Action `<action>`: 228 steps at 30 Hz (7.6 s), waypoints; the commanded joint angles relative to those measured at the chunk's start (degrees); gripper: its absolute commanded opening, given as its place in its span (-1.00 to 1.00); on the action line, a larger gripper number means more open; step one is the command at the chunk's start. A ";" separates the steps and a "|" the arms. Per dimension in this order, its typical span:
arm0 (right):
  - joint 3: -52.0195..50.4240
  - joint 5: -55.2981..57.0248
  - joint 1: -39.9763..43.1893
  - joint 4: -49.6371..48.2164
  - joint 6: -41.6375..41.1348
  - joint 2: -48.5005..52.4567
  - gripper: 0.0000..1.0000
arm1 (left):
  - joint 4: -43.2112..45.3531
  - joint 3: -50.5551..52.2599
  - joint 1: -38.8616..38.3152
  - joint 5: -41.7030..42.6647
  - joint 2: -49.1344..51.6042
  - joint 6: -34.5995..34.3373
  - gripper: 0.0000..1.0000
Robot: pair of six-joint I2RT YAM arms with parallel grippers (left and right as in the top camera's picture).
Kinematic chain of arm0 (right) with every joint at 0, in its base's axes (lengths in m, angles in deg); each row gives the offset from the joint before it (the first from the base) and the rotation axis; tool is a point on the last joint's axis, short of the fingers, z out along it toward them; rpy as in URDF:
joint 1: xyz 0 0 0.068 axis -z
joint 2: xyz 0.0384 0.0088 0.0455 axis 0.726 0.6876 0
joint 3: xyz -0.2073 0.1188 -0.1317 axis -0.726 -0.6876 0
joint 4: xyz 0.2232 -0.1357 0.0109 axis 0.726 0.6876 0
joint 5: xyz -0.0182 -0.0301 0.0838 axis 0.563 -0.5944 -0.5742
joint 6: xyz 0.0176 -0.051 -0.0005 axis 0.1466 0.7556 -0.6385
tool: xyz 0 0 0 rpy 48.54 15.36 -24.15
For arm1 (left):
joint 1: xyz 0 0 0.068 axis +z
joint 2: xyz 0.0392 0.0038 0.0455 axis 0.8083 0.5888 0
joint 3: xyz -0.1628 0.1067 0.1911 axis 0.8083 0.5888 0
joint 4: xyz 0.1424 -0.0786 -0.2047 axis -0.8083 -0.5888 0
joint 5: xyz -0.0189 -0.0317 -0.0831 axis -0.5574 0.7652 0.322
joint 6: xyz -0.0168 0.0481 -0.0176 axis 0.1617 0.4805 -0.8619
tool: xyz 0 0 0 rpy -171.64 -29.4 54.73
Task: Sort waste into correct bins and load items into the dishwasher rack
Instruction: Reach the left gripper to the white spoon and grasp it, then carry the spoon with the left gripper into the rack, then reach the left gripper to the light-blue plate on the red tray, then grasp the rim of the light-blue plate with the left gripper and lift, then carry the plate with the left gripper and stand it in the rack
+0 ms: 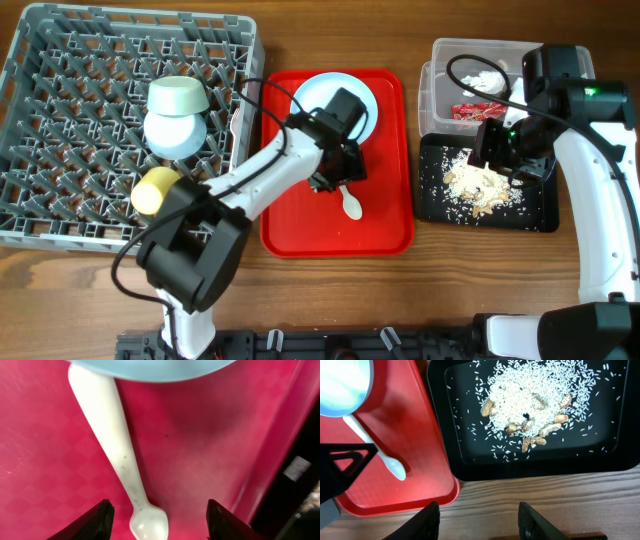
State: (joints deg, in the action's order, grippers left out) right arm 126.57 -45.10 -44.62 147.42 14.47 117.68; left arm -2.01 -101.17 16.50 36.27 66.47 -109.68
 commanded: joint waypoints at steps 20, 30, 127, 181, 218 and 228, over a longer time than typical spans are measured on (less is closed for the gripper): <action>1.22 0.28 0.02 -0.07 0.59 -1.18 0.02 | -1.09 -0.11 -4.22 -10.27 6.64 -4.22 -0.44; 1.22 0.31 0.02 -0.04 0.63 -1.18 0.02 | -2.05 -0.13 -4.04 -12.00 6.62 -3.78 -0.78; 1.22 0.31 0.02 0.55 1.62 -1.18 0.04 | 7.96 -0.31 2.01 -6.75 8.37 42.71 -0.27; 1.22 0.33 0.02 0.98 1.81 -1.18 0.03 | 2.14 -0.90 -2.32 -19.87 6.08 42.73 -0.92; 1.22 0.31 0.02 0.98 1.64 -1.18 0.03 | 4.52 -5.64 36.70 37.48 -20.61 42.93 -0.92; 1.22 0.31 0.02 1.03 1.64 -1.18 0.03 | 4.50 -5.64 41.72 45.35 -11.34 42.93 -0.92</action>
State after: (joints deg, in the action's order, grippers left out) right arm 126.59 -45.10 -44.62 148.36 15.80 117.68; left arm 2.26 -105.80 57.39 76.33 52.68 -66.82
